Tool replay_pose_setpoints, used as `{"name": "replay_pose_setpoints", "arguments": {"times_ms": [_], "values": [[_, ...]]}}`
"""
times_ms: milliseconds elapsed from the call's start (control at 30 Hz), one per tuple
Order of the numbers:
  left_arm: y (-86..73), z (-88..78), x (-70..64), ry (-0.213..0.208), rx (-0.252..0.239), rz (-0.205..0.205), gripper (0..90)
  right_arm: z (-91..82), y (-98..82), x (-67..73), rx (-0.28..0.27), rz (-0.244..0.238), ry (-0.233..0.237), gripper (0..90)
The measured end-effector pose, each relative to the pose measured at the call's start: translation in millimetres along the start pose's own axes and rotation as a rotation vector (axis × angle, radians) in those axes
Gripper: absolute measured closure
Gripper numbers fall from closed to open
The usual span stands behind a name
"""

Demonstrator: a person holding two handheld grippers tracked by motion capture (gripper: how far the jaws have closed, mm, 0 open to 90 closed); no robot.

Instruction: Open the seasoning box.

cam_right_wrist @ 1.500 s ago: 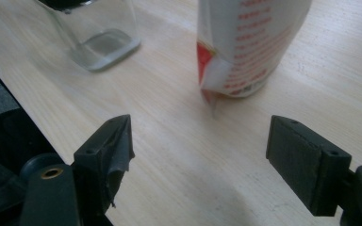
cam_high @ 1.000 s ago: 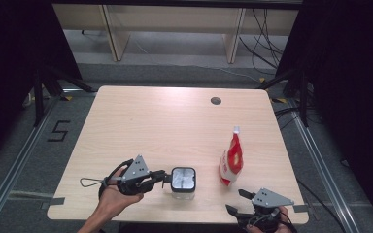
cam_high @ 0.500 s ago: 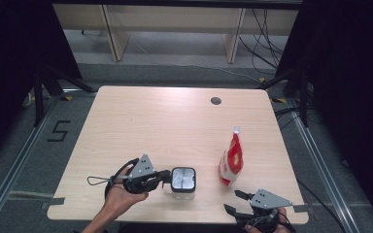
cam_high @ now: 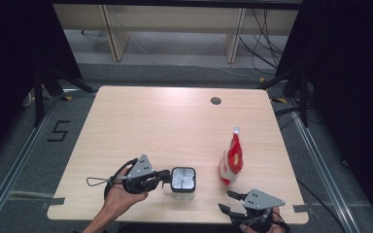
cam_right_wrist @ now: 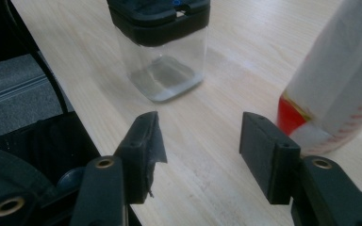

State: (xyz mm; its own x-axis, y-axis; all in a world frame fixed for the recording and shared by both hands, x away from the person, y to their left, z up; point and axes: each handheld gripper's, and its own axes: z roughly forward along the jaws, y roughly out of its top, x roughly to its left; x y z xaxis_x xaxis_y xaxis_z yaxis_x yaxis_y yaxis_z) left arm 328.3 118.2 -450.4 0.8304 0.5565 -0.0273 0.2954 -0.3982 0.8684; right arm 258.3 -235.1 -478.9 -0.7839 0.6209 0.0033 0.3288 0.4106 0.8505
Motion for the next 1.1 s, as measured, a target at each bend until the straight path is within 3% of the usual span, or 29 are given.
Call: {"name": "replay_pose_setpoints", "arguments": {"times_ms": [133,167,500,533,633,867,1100], "values": [[-0.8,-0.2,-1.0,0.002,-0.001,-0.014,88.3,3.2,5.3,2.1,-0.011,-0.06,-0.013,57.6],[-0.4,-0.6,0.4,0.002,0.001,0.009,88.3,3.5,6.5,3.7,-0.015,-0.047,-0.019,59.4],[-3.3,-0.5,0.3,0.0,-0.016,-0.026,88.4,13.7,17.3,12.4,-0.019,-0.104,-0.009,72.7],[-3.3,-0.9,1.3,-0.002,-0.013,-0.011,88.4,14.8,17.9,12.8,-0.025,-0.108,-0.009,74.0],[-3.9,-0.6,1.4,-0.005,-0.018,-0.017,88.5,16.6,21.1,15.4,-0.028,-0.119,-0.004,76.7],[-5.4,0.8,0.0,-0.009,-0.042,-0.057,88.6,26.8,27.5,17.2,-0.023,-0.146,0.01,83.0],[-5.8,0.5,-0.2,-0.001,-0.041,-0.051,88.7,36.9,33.2,18.7,-0.018,-0.15,0.016,85.8]]}}
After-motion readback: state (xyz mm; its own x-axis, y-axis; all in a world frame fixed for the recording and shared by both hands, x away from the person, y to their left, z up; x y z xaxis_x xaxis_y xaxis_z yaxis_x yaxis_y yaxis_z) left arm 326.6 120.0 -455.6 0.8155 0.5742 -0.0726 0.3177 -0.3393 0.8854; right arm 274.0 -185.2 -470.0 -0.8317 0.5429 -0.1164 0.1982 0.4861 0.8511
